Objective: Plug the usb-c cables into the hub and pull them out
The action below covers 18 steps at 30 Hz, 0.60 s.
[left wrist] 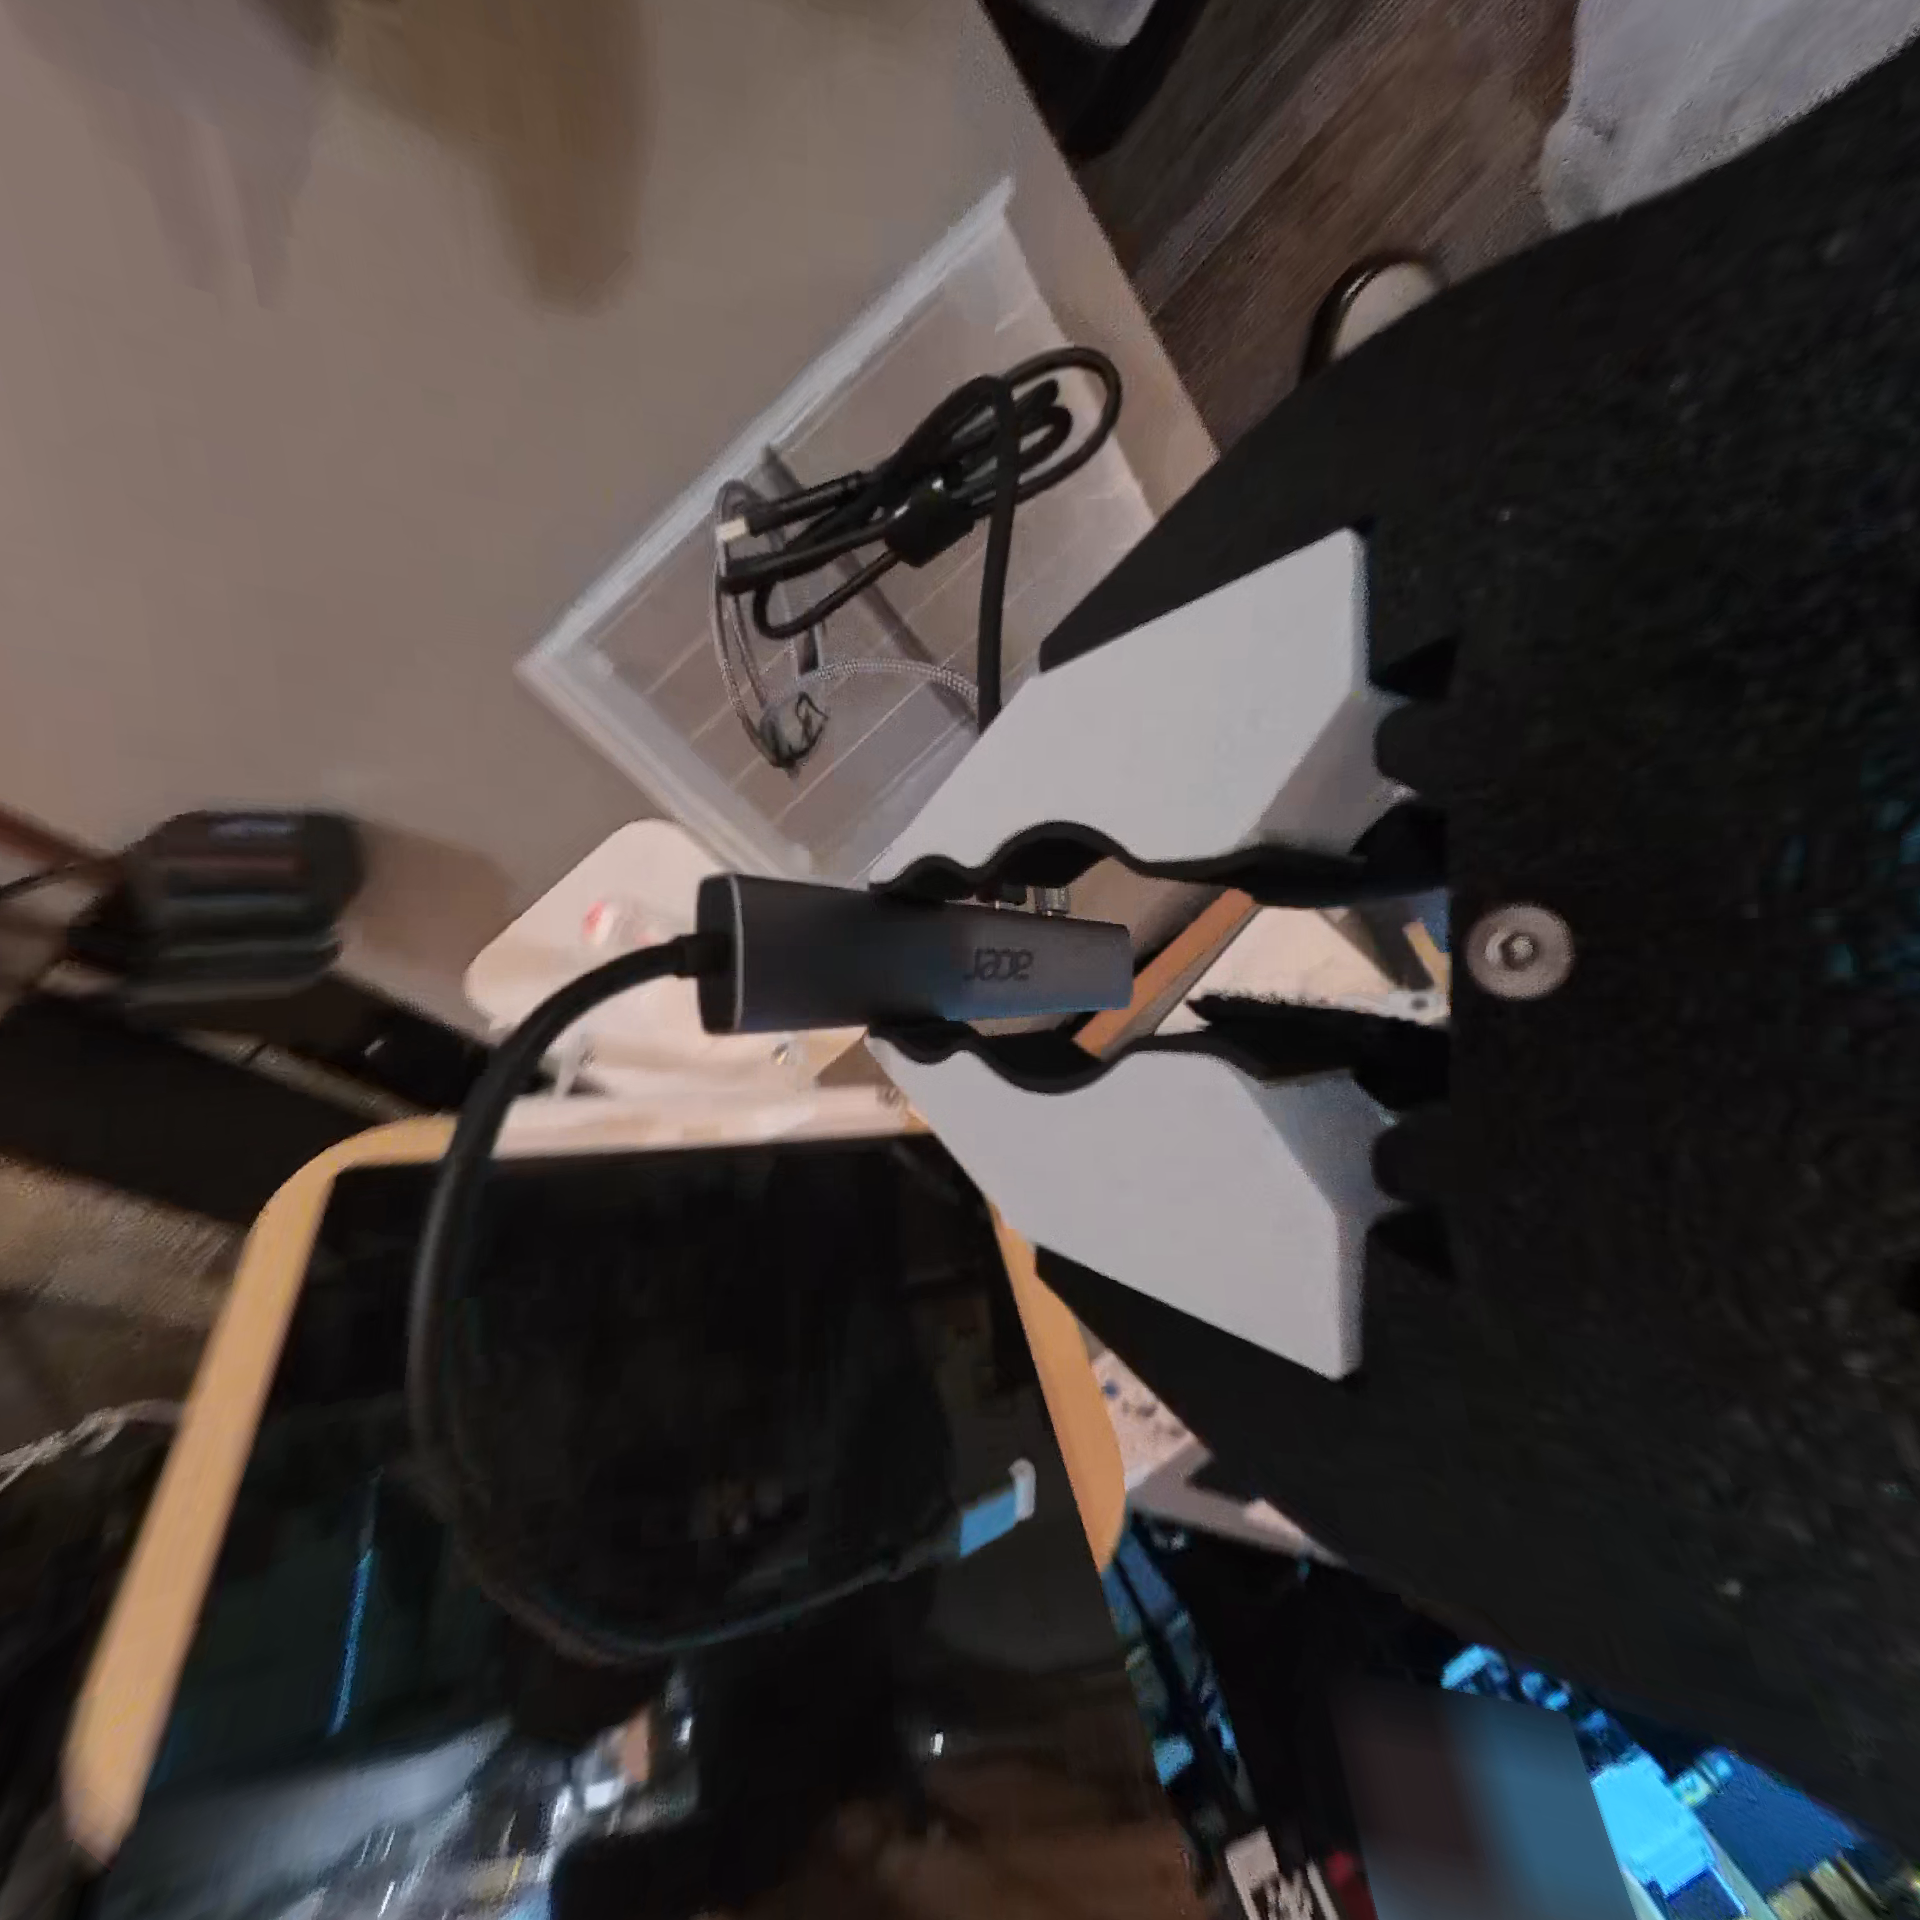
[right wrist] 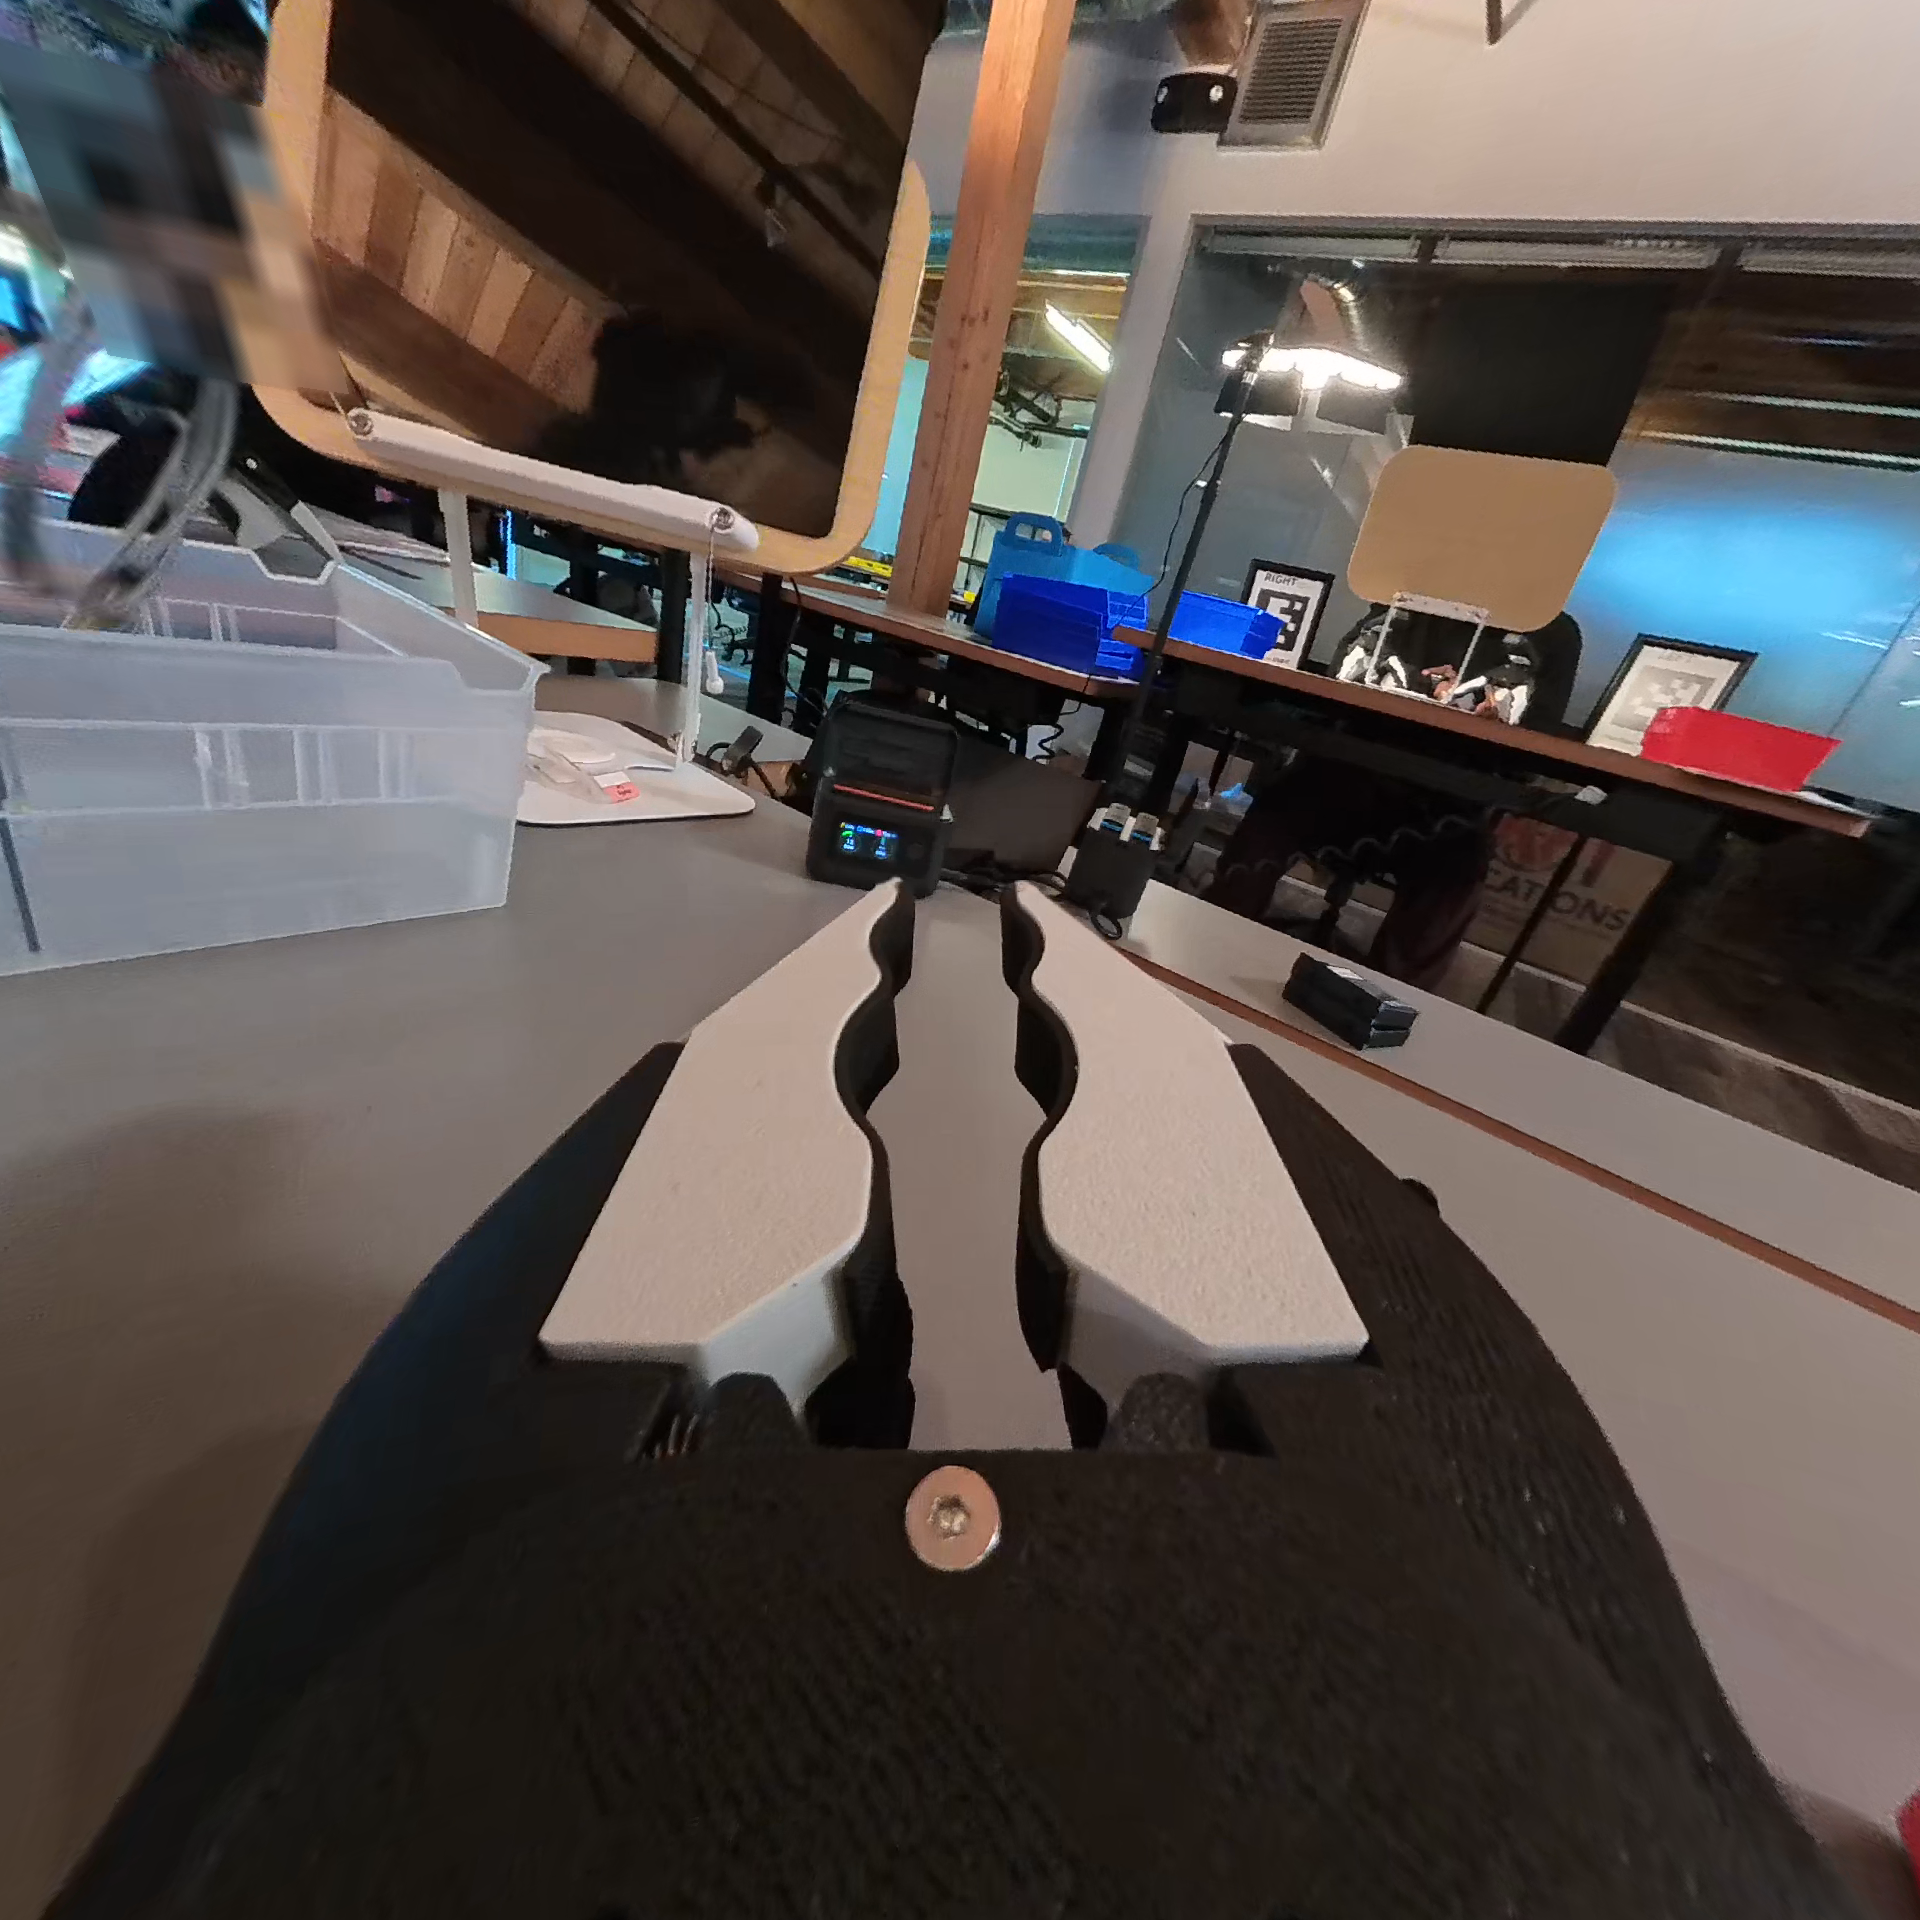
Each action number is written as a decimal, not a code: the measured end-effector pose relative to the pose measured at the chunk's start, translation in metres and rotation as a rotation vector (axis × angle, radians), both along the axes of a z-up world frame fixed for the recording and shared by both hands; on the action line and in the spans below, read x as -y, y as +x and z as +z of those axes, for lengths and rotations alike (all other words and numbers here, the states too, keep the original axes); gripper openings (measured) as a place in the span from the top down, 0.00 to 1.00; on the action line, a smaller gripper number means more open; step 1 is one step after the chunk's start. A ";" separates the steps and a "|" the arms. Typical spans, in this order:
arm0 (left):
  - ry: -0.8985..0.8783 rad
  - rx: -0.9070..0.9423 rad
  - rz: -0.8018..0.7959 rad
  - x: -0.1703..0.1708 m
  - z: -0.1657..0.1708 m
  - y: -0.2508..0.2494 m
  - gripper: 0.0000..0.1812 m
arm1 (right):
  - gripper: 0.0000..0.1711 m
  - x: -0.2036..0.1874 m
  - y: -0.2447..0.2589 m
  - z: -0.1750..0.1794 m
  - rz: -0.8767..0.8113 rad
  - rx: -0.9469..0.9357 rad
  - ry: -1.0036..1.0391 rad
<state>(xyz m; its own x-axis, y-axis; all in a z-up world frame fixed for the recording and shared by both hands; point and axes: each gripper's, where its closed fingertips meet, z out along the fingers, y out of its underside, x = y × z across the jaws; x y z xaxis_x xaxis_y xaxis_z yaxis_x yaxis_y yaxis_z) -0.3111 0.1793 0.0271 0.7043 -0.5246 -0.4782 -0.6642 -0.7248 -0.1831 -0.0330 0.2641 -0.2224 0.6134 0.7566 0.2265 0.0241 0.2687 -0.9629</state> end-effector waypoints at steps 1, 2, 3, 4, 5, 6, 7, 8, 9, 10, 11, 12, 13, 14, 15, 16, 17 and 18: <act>0.042 -0.016 -0.011 -0.006 0.019 0.010 0.89 | 0.91 0.000 0.001 0.001 -0.003 -0.007 -0.001; 0.086 -0.033 -0.024 -0.012 0.037 0.021 0.89 | 0.91 -0.001 0.002 0.002 -0.007 -0.014 0.000; 0.130 -0.051 -0.034 -0.017 0.056 0.031 0.89 | 0.91 -0.001 0.004 0.003 -0.011 -0.020 0.001; 0.172 -0.065 -0.039 -0.023 0.073 0.042 0.89 | 0.91 -0.002 0.005 0.004 -0.018 -0.025 0.004; 0.202 -0.066 -0.032 -0.027 0.087 0.054 0.89 | 0.91 -0.002 0.007 0.006 -0.026 -0.030 0.011; 0.231 -0.054 -0.002 -0.031 0.098 0.064 0.89 | 0.91 -0.003 0.010 0.009 -0.036 -0.035 0.022; 0.257 -0.034 0.043 -0.035 0.105 0.074 0.89 | 0.91 -0.003 0.013 0.012 -0.051 -0.041 0.034; 0.268 -0.009 0.076 -0.038 0.107 0.085 0.89 | 0.91 -0.004 0.018 0.015 -0.073 -0.049 0.048; 0.273 0.018 0.071 -0.043 0.103 0.099 0.89 | 0.91 -0.006 0.024 0.018 -0.097 -0.055 0.062; 0.270 0.053 0.054 -0.049 0.094 0.113 0.89 | 0.91 -0.007 0.031 0.022 -0.127 -0.065 0.073; 0.259 0.087 0.035 -0.055 0.080 0.127 0.89 | 0.89 -0.009 0.041 0.027 -0.163 -0.086 0.085; 0.242 0.119 0.012 -0.060 0.063 0.139 0.89 | 0.87 -0.011 0.050 0.034 -0.196 -0.114 0.099; 0.221 0.155 -0.009 -0.065 0.041 0.151 0.89 | 0.87 -0.011 0.060 0.040 -0.218 -0.144 0.112; 0.189 0.183 -0.026 -0.067 0.015 0.162 0.89 | 0.87 -0.011 0.067 0.045 -0.228 -0.170 0.122; 0.152 0.190 -0.056 -0.067 -0.014 0.171 0.89 | 0.88 -0.012 0.072 0.049 -0.234 -0.190 0.131; 0.124 0.187 -0.089 -0.067 -0.044 0.179 0.89 | 0.88 -0.014 0.077 0.052 -0.243 -0.202 0.134; 0.104 0.190 -0.114 -0.066 -0.074 0.187 0.89 | 0.88 -0.016 0.081 0.053 -0.255 -0.209 0.128; 0.091 0.199 -0.143 -0.064 -0.102 0.196 0.88 | 0.88 -0.018 0.084 0.054 -0.261 -0.216 0.117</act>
